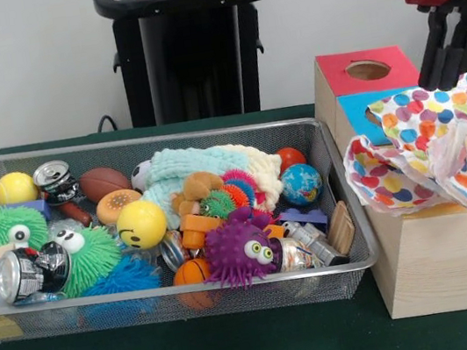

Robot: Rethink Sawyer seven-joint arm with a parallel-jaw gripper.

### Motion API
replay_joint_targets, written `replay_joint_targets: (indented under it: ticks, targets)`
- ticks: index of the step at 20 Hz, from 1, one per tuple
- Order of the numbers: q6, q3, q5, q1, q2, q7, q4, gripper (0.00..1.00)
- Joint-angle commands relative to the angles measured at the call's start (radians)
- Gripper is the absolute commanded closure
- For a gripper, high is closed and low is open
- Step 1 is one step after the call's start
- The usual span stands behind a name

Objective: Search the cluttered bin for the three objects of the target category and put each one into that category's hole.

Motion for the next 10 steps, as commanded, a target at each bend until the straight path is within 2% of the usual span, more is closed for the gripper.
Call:
replay_joint_targets:
  ticks: [1,4,10]
  targets:
    - [-0.11,0.082,-0.058,-0.031,0.161,0.031,0.018,1.0]
    - [-0.148,0.062,-0.079,-0.016,0.21,0.06,-0.008,1.0]
    - [-0.272,0.1,-0.045,-0.045,0.292,0.043,0.017,1.0]
